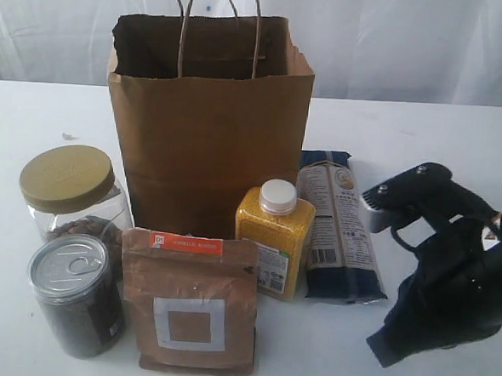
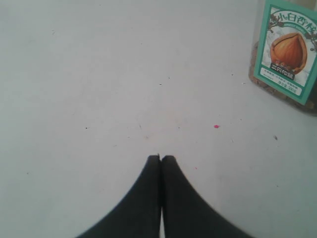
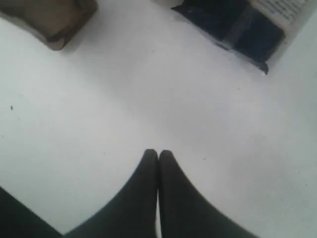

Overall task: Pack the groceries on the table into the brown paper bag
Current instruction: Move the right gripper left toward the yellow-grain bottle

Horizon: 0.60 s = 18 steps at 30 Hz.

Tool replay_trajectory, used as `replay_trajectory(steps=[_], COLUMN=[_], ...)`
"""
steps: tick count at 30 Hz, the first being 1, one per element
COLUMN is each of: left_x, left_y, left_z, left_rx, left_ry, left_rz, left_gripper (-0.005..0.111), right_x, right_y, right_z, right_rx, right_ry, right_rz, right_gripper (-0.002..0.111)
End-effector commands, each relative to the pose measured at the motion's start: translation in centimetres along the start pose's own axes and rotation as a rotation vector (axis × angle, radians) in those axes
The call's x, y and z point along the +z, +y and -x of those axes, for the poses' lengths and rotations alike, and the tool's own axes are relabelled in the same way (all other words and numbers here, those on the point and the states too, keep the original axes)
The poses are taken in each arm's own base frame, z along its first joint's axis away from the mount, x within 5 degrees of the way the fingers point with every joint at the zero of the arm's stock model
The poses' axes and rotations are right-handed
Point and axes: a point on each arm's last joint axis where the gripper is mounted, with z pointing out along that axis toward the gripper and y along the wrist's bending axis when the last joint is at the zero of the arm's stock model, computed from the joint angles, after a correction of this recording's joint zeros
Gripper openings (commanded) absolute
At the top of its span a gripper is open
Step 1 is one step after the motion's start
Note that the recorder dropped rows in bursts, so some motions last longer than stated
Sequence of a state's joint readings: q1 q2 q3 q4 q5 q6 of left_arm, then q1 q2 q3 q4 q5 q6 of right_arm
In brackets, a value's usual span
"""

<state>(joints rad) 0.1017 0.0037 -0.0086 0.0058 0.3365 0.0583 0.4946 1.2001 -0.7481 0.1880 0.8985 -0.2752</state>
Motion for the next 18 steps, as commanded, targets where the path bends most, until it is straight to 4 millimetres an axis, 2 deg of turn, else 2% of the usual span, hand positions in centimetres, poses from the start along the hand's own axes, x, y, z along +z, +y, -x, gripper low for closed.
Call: replay_trajectory(steps=[1, 3, 5, 14, 16, 18], left_x=[0.1, 0.1, 0.1, 0.1, 0.1, 0.1], left_y=[-0.1, -0.1, -0.1, -0.1, -0.1, -0.1], left_z=[-0.3, -0.3, -0.3, -0.3, -0.3, -0.3], left_rx=[-0.008, -0.008, -0.008, -0.008, -0.008, -0.008], left_ry=[0.008, 0.008, 0.008, 0.008, 0.008, 0.008], left_rz=[-0.013, -0.013, -0.013, -0.013, -0.013, -0.013], left_gripper=[0.0, 0.0, 0.0, 0.0, 0.0, 0.0], right_x=[-0.5, -0.7, -0.9, -0.9, -1.0, -1.1], right_y=[1.1, 1.3, 1.4, 1.8, 1.8, 1.8], right_z=[-0.7, -1.0, -0.7, 2.6, 3.1, 3.3], right_rx=[-0.093, -0.125, -0.158, -0.187, -0.192, -0.222], right_ry=[0.141, 0.218, 0.198, -0.153, -0.205, -0.234], right_rz=[-0.046, -0.084, -0.106, -0.127, -0.131, -0.137], right_gripper=[0.0, 0.0, 0.0, 0.0, 0.005, 0.014])
